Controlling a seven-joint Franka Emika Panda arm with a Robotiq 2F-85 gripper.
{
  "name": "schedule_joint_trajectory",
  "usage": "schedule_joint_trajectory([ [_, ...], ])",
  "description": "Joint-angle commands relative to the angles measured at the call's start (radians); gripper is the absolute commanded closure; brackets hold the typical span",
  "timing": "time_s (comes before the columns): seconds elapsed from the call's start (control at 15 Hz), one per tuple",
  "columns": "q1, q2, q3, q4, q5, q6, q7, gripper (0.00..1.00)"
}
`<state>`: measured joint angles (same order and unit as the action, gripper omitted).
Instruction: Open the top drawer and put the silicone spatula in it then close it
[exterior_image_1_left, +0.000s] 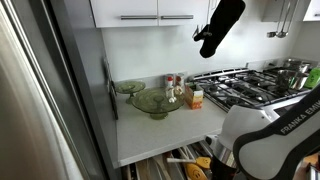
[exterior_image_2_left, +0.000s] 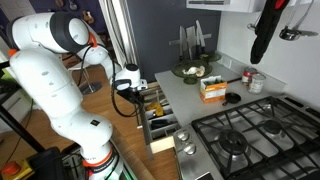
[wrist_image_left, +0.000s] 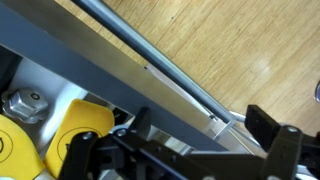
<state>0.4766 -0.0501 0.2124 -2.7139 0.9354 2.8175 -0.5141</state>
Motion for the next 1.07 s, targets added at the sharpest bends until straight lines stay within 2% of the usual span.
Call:
schedule_joint_trajectory([
  [0.0, 0.009, -0.051, 0.006, -0.042, -0.016, -0.029, -0.067, 0.00],
  [0.2, 0.017, -0.071, 0.009, -0.045, -0.018, -0.106, -0.115, 0.00],
  [0.27, -0.017, -0.087, 0.046, -0.048, -0.023, -0.140, -0.108, 0.00],
  [0.47, -0.019, -0.124, 0.067, -0.064, -0.034, -0.202, -0.115, 0.00],
  [0.67, -0.027, -0.078, 0.071, -0.029, -0.056, -0.295, -0.125, 0.00],
  [1.0, -0.060, 0.001, 0.080, -0.029, -0.075, -0.156, -0.083, 0.00],
])
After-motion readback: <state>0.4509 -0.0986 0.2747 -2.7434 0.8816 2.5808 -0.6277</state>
